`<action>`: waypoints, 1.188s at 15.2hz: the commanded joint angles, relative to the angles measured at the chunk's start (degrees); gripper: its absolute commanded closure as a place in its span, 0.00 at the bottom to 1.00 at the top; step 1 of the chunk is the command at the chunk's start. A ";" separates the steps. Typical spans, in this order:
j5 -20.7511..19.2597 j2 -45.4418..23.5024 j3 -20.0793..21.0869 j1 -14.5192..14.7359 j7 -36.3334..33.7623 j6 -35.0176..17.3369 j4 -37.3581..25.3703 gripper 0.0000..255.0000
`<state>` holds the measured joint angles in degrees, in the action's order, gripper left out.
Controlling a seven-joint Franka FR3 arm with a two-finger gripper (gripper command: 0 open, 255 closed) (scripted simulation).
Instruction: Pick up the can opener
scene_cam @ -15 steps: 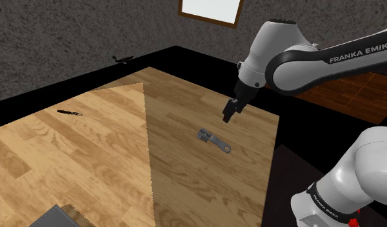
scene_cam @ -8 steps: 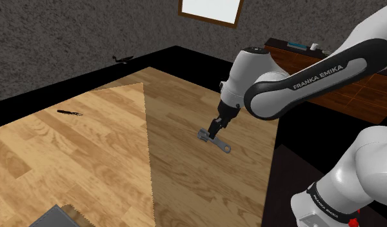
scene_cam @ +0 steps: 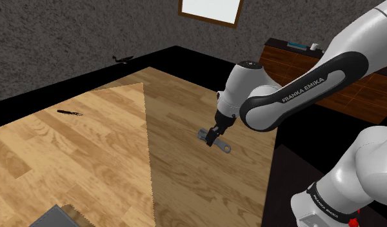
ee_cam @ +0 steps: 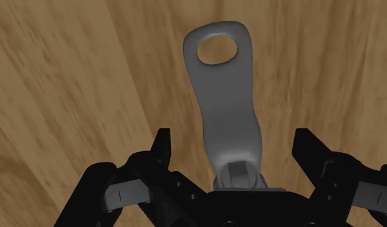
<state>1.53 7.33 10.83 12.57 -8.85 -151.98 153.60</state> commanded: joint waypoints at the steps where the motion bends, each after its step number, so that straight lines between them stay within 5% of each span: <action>1: -0.12 -0.39 0.09 0.01 -0.19 -0.43 0.01 1.00; 10: -0.17 -0.53 0.11 0.00 -0.24 -0.55 0.00 1.00; 18: 1.38 5.57 -0.36 0.52 0.96 7.08 -1.60 1.00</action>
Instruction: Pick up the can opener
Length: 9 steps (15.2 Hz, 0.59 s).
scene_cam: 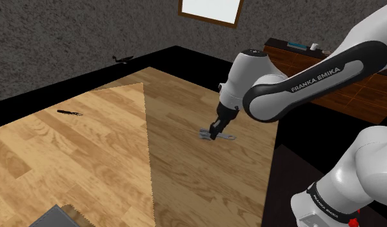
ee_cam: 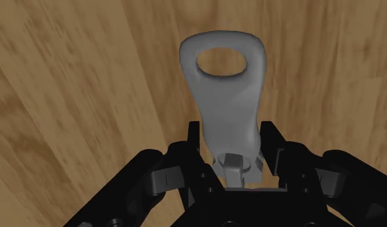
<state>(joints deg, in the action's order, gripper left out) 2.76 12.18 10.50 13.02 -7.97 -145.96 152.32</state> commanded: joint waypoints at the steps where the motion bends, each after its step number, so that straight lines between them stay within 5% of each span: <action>1: 0.27 1.40 -0.10 0.12 0.17 2.00 -0.58 1.00; 9: 0.78 5.23 -0.50 0.36 0.64 7.75 -2.52 1.00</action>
